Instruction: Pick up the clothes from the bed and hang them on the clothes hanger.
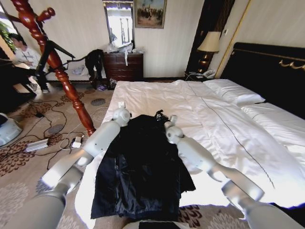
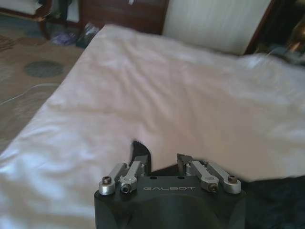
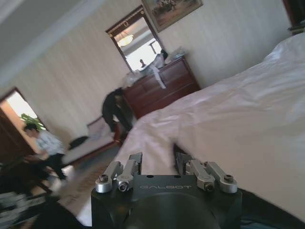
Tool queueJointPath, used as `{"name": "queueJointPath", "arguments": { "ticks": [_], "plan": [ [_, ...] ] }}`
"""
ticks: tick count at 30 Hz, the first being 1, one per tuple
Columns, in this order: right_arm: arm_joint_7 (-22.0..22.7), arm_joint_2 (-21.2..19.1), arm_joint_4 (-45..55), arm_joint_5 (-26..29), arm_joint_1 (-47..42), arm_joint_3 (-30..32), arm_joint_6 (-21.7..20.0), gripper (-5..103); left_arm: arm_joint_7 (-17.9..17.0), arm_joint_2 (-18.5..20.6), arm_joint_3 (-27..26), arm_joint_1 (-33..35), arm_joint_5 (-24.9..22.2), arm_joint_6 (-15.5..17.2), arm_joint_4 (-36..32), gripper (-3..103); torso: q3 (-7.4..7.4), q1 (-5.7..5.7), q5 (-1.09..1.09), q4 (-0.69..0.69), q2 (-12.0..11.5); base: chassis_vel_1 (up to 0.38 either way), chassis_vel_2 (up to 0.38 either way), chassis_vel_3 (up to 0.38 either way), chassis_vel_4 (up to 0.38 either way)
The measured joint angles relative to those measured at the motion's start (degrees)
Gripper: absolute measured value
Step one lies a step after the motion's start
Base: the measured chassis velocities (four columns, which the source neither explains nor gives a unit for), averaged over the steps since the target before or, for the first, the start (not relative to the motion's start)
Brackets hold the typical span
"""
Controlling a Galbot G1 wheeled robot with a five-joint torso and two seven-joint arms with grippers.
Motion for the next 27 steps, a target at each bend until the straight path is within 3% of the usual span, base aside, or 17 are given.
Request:
{"name": "queueJointPath", "arguments": {
  "ticks": [2,4,8,11,13,15,17,19,22,23,25,26,27],
  "plan": [
    [-2.09,-1.22,2.76,1.97,-0.61,0.99,2.53,51,3.66,-0.57,-0.14,0.2,0.45,-4.44,-0.95,52,0.01,0.02,-0.01,0.08,-0.01,0.0,0.0,0.0,0.0],
    [-2.48,-1.73,3.84,2.33,-1.08,1.46,3.64,56,4.23,-0.87,-0.14,0.35,0.46,-5.43,-1.49,52,0.01,0.02,-0.02,0.07,-0.01,0.0,0.0,0.0,0.0],
    [-0.82,-5.26,10.05,3.46,-4.97,5.24,6.95,73,5.57,-0.08,-1.45,1.24,0.21,-8.13,-5.99,69,0.01,0.02,0.01,-0.02,-0.01,0.0,0.0,0.0,0.0],
    [2.05,-9.83,16.43,4.0,-10.91,11.96,7.29,84,7.3,3.76,-4.31,2.0,-1.22,-10.48,-11.25,85,0.01,0.01,0.0,0.03,0.0,0.0,0.0,0.0,0.0],
    [2.48,-11.6,18.34,3.91,-13.62,14.92,7.16,89,8.01,5.54,-5.55,2.27,-1.86,-11.21,-13.07,90,0.01,0.02,-0.02,0.07,0.0,0.0,0.0,0.0,0.0],
    [4.03,-13.98,21.96,3.76,-19.75,20.78,6.3,98,7.63,9.4,-7.41,3.42,-3.99,-11.27,-16.69,95,0.0,0.02,0.0,0.01,0.0,0.0,0.0,0.0,0.0],
    [5.02,-14.53,23.6,3.76,-22.85,23.64,5.82,98,6.98,11.74,-8.25,4.74,-4.89,-10.77,-19.1,98,0.0,0.02,0.0,0.0,0.0,0.0,0.0,0.0,0.0],
    [8.12,-14.86,27.43,3.6,-30.3,29.95,4.02,100,5.6,17.79,-9.98,9.44,-5.06,-8.91,-24.76,100,0.0,0.01,0.02,-0.03,0.0,0.0,0.0,0.0,0.0],
    [13.71,-12.6,35.34,3.84,-40.63,38.75,0.51,100,6.53,27.03,-15.12,22.64,1.0,-7.67,-33.48,100,-0.01,0.0,-0.06,0.09,0.0,0.0,0.0,0.0,0.0],
    [13.71,-12.6,35.34,3.84,-40.63,38.75,0.51,100,6.53,27.03,-15.12,22.64,1.0,-7.67,-33.48,100,-0.01,0.0,-0.06,0.09,0.0,0.0,0.0,0.0,0.0],
    [16.23,-9.97,39.52,3.69,-48.34,42.5,-1.22,100,8.79,29.47,-22.24,36.19,7.62,-8.71,-38.05,100,-0.01,0.0,-0.04,0.09,0.0,0.0,0.0,0.0,0.0],
    [16.23,-9.97,39.52,3.69,-48.34,42.5,-1.22,100,8.79,29.47,-22.24,36.19,7.62,-8.71,-38.05,100,-0.01,0.0,-0.04,0.09,0.0,0.0,0.0,0.0,0.0],
    [17.12,-8.53,40.85,3.41,-51.84,43.74,-1.82,100,10.03,29.15,-26.15,42.97,11.05,-9.65,-39.89,100,0.0,0.0,-0.04,0.06,0.0,0.0,0.0,0.0,0.0]
  ]
}}
